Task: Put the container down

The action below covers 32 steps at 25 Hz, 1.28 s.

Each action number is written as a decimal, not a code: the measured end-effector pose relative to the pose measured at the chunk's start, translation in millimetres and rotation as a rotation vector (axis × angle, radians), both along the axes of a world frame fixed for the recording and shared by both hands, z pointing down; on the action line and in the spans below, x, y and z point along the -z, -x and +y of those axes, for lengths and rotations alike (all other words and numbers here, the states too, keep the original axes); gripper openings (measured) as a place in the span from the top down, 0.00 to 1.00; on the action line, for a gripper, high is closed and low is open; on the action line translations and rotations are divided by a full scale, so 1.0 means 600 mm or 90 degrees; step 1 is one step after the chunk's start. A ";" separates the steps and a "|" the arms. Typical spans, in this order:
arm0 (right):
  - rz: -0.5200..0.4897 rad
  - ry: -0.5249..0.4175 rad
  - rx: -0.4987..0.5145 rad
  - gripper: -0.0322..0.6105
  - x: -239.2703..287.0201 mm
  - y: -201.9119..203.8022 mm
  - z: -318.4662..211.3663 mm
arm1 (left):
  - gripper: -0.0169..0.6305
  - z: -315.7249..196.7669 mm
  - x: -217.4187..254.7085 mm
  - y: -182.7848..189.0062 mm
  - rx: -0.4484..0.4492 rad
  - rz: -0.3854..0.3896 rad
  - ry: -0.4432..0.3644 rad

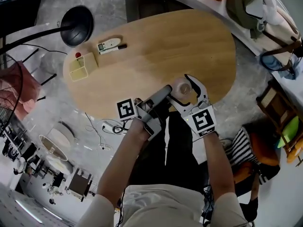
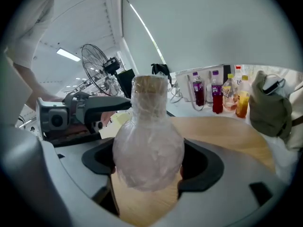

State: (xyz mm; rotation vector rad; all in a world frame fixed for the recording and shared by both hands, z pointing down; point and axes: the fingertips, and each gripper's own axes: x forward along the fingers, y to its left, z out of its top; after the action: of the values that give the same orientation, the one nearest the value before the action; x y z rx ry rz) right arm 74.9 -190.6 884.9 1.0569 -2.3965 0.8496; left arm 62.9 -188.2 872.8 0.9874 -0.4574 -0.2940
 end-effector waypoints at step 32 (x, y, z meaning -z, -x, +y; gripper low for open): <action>0.183 0.047 -0.026 0.34 -0.249 0.005 -0.025 | 0.44 0.006 -0.155 0.109 -0.071 -0.086 -0.064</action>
State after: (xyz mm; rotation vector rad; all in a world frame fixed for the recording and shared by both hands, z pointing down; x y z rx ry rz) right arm 71.8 -205.5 1034.3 1.1187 -2.0979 0.7375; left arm -2.3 -184.3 965.8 1.1305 -0.5118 -0.1516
